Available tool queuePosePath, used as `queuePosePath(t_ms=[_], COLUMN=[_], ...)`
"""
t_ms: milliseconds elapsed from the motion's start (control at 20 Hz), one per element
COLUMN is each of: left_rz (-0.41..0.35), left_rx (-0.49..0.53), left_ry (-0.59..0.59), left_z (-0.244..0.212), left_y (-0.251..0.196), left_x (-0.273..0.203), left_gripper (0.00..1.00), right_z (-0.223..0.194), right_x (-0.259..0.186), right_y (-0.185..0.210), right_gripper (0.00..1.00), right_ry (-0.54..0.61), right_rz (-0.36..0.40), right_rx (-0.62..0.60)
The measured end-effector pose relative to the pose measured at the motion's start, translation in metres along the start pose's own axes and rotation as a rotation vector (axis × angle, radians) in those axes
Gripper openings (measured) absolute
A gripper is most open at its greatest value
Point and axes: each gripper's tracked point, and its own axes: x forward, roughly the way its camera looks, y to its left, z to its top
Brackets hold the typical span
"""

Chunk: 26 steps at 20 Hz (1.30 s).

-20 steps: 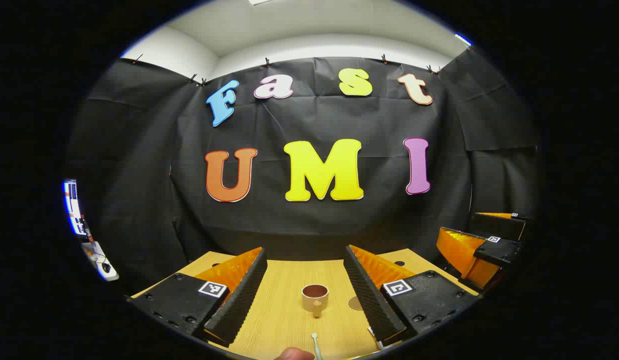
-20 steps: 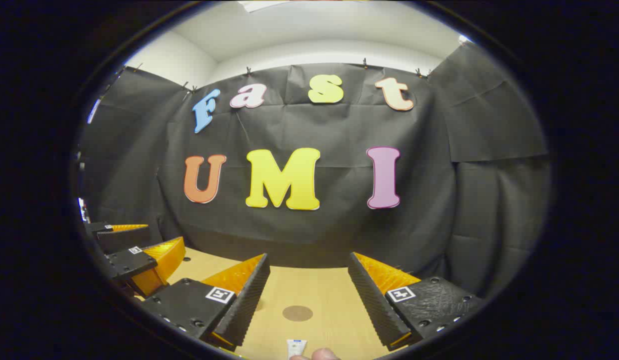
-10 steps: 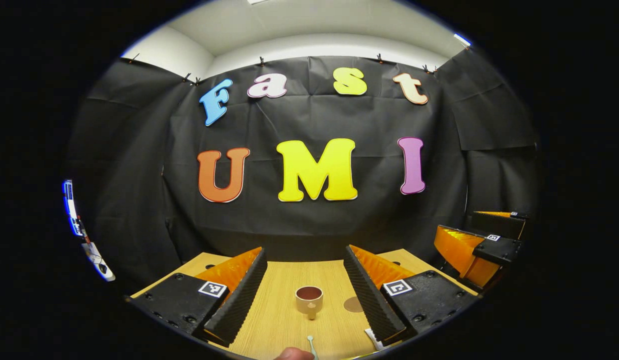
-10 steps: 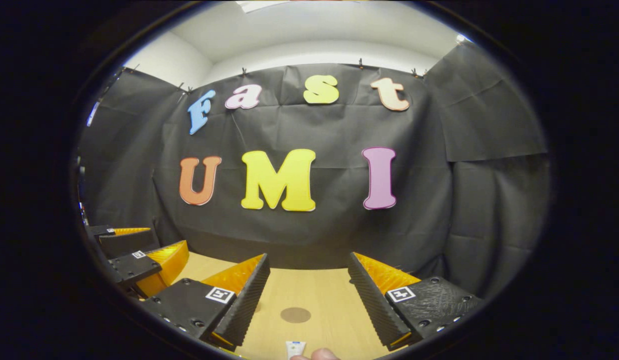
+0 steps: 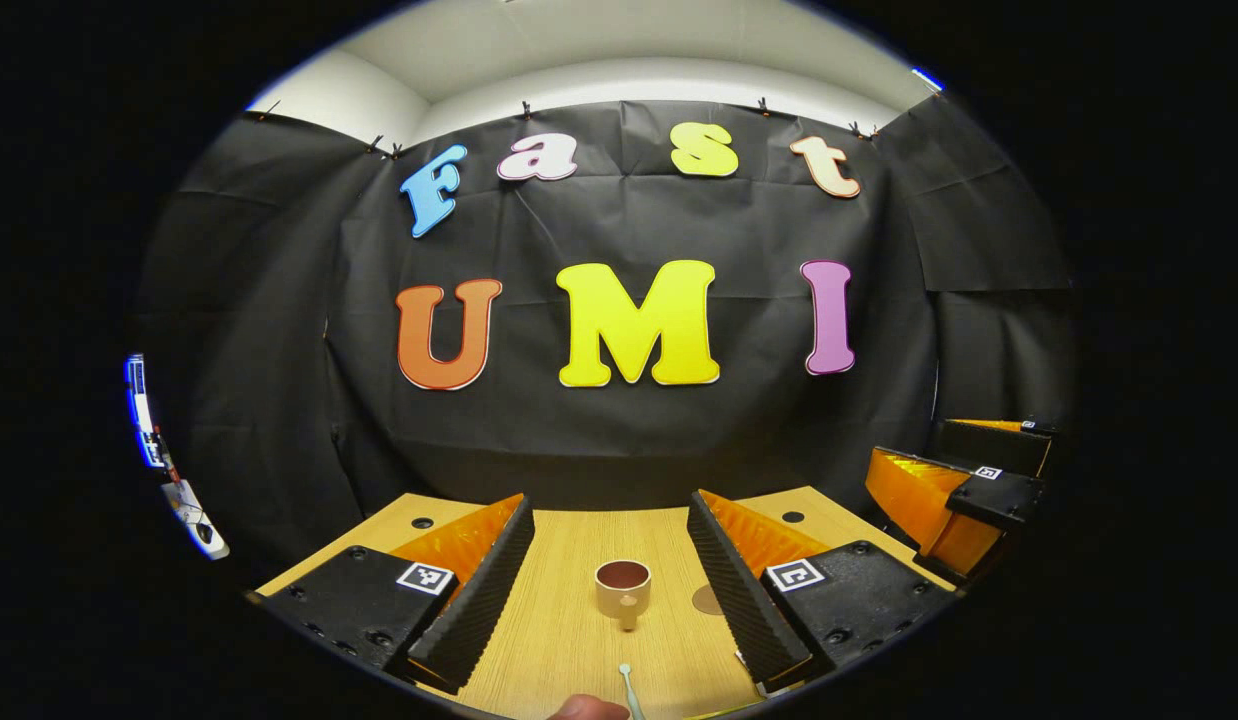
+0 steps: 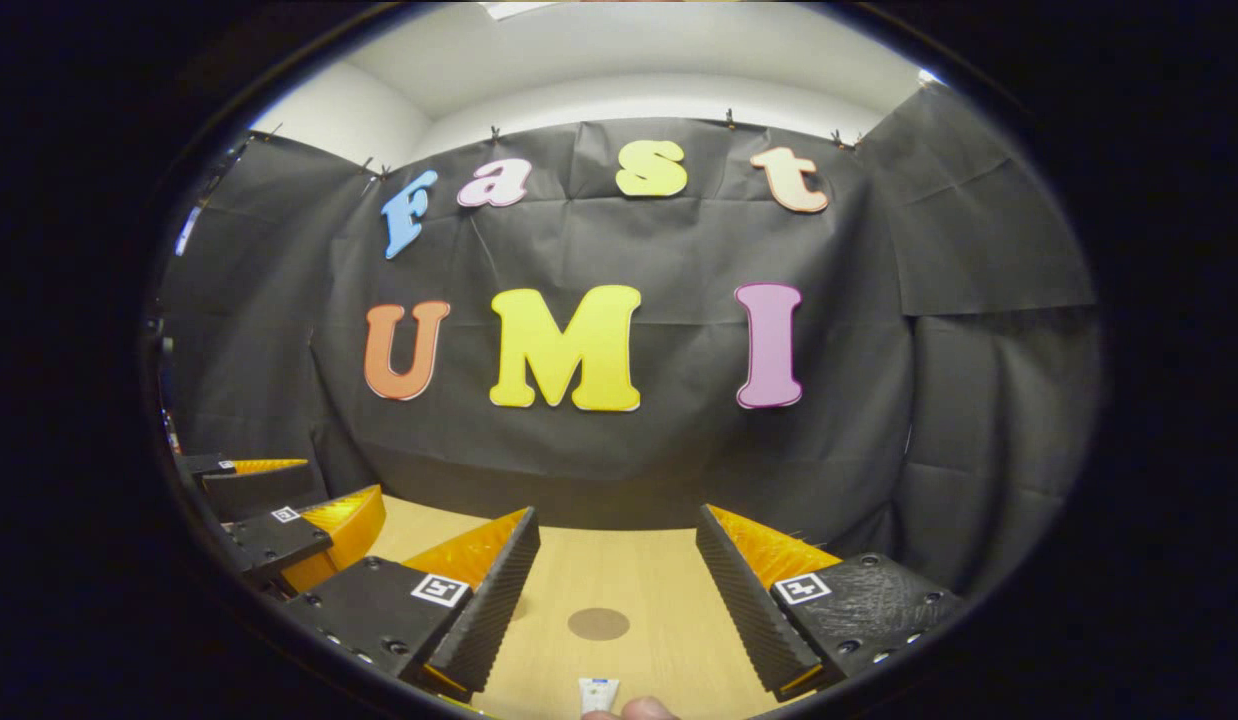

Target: Put the toothbrush and toothpaste on the desktop into the cup, then pick up the cup and place it on the coaster on the desktop.

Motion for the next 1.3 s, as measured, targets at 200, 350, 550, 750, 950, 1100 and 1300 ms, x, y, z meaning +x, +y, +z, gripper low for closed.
queuePosePath(t_ms=[200,350,550,750,950,1100,1300], left_rz=[-0.007,-0.010,-0.006,-0.013,-0.019,-0.017,-0.012], left_rx=[0.003,-0.014,-0.017,-0.025,-0.019,-0.020,-0.021], left_ry=[0.046,0.080,0.121,0.191,0.247,0.277,0.340], left_z=[-0.021,-0.038,-0.063,-0.094,-0.123,-0.145,-0.175], left_y=[-0.001,-0.002,-0.002,-0.005,-0.005,-0.006,-0.008], left_x=[-0.001,-0.002,-0.005,-0.013,-0.018,-0.017,-0.018], left_gripper=[0.97,0.98,0.98,0.98,0.98,0.98,0.98], right_z=[-0.020,-0.036,-0.065,-0.098,-0.134,-0.161,-0.193], right_x=[0.001,-0.003,-0.010,-0.019,-0.027,-0.031,-0.033], right_y=[0.003,0.002,0.002,0.004,0.008,0.008,0.006], right_gripper=[0.95,0.95,0.95,0.95,0.95,0.94,0.95], right_ry=[0.038,0.060,0.116,0.183,0.253,0.305,0.370], right_rz=[0.013,0.023,0.035,0.040,0.053,0.051,0.049], right_rx=[-0.004,-0.012,-0.012,-0.022,-0.029,-0.032,-0.037])
